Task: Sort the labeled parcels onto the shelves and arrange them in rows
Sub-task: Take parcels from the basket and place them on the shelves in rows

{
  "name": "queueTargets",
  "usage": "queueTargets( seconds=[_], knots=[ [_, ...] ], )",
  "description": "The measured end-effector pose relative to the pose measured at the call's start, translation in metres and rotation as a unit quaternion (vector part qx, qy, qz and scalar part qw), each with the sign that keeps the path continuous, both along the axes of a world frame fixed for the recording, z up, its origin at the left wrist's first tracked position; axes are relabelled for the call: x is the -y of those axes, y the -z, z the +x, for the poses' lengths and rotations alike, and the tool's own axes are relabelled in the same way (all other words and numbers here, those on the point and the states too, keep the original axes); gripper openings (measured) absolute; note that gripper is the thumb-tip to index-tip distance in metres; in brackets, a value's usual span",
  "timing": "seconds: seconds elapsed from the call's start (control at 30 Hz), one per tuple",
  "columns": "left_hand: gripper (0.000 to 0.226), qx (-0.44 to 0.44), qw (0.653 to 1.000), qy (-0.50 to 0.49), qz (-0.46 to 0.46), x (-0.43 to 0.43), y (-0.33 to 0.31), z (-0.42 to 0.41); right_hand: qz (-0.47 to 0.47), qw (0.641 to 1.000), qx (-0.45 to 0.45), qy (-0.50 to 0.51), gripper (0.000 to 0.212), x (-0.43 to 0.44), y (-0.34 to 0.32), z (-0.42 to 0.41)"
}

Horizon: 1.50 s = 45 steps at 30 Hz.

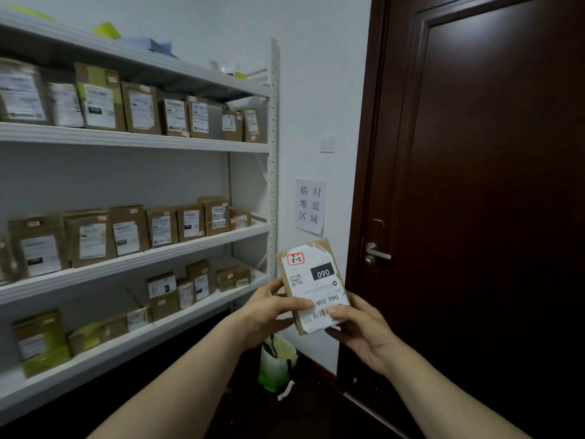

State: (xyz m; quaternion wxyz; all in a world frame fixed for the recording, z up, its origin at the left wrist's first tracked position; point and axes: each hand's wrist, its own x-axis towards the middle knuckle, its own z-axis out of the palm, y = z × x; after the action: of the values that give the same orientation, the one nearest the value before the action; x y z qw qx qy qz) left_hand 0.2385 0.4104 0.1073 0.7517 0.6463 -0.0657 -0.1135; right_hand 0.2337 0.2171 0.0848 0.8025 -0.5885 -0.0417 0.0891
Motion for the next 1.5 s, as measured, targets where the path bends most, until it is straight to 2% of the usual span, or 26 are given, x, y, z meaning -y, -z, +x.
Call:
queueTargets(
  seconds=[0.07, 0.1, 0.13, 0.17, 0.2, 0.3, 0.33, 0.4, 0.43, 0.53, 0.6, 0.67, 0.73, 0.8, 0.87, 0.93, 0.97, 1.2, 1.5],
  knots=[
    [0.110, 0.017, 0.997, -0.069, 0.003, -0.006, -0.003, 0.000, -0.038, 0.999, 0.009, 0.002, 0.069, 0.002, -0.008, 0.003],
    [0.129, 0.028, 0.993, -0.110, 0.035, -0.011, -0.007, 0.001, -0.061, 0.998, 0.014, 0.007, 0.076, 0.004, -0.014, 0.006],
    [0.139, 0.047, 0.986, -0.136, 0.082, -0.014, -0.012, 0.000, -0.087, 0.996, 0.020, 0.014, 0.085, 0.007, -0.021, 0.008],
    [0.140, 0.065, 0.979, -0.142, 0.132, -0.017, -0.016, -0.003, -0.112, 0.993, 0.028, 0.018, 0.094, 0.008, -0.028, 0.009],
    [0.130, 0.083, 0.972, -0.126, 0.179, -0.018, -0.019, -0.006, -0.138, 0.990, 0.038, 0.016, 0.100, 0.009, -0.035, 0.010],
    [0.069, 0.098, 0.967, -0.022, 0.235, -0.020, -0.033, -0.012, -0.189, 0.979, 0.080, -0.007, 0.090, 0.008, -0.056, 0.011],
    [0.070, 0.104, 0.965, -0.016, 0.242, -0.021, -0.036, -0.014, -0.199, 0.975, 0.094, -0.013, 0.087, 0.008, -0.063, 0.011],
    [0.100, 0.103, 0.962, -0.032, 0.251, -0.023, -0.042, -0.012, -0.211, 0.971, 0.112, -0.017, 0.083, 0.010, -0.074, 0.012],
    [0.108, 0.106, 0.962, -0.033, 0.250, -0.025, -0.044, -0.011, -0.213, 0.969, 0.120, -0.018, 0.081, 0.010, -0.078, 0.012],
    [0.115, 0.079, 0.964, 0.016, 0.254, -0.025, -0.050, -0.012, -0.219, 0.966, 0.137, -0.023, 0.077, 0.006, -0.084, 0.012],
    [0.122, 0.054, 0.965, 0.037, 0.253, -0.023, -0.048, -0.012, -0.187, 0.971, 0.148, -0.009, 0.075, 0.001, -0.085, 0.012],
    [0.106, 0.036, 0.977, 0.029, 0.207, -0.024, -0.042, -0.012, -0.114, 0.981, 0.150, 0.047, 0.079, 0.000, -0.083, 0.013],
    [0.070, 0.033, 0.992, 0.003, 0.125, -0.023, -0.037, -0.014, -0.073, 0.986, 0.127, 0.080, 0.103, 0.001, -0.076, 0.012],
    [0.046, 0.031, 0.998, -0.027, 0.050, -0.019, -0.033, -0.016, -0.078, 0.992, 0.086, 0.050, 0.121, -0.002, -0.064, 0.006],
    [0.034, 0.032, 0.998, -0.059, -0.002, -0.012, -0.031, -0.017, -0.106, 0.993, 0.054, 0.001, 0.105, -0.008, -0.053, 0.000],
    [0.031, 0.035, 0.996, -0.074, -0.019, -0.007, -0.032, -0.017, -0.117, 0.991, 0.055, -0.041, 0.076, -0.014, -0.047, -0.003],
    [0.031, 0.036, 0.996, -0.073, -0.021, -0.006, -0.033, -0.018, -0.106, 0.991, 0.061, -0.053, 0.070, -0.015, -0.046, -0.004],
    [0.050, 0.034, 0.998, -0.027, -0.045, -0.011, -0.034, -0.021, -0.046, 0.993, 0.093, -0.057, 0.053, -0.015, -0.049, -0.003],
    [0.070, 0.021, 0.999, 0.001, -0.031, -0.022, -0.029, -0.023, -0.030, 0.994, 0.074, -0.069, 0.048, -0.019, -0.041, 0.000]
  ],
)
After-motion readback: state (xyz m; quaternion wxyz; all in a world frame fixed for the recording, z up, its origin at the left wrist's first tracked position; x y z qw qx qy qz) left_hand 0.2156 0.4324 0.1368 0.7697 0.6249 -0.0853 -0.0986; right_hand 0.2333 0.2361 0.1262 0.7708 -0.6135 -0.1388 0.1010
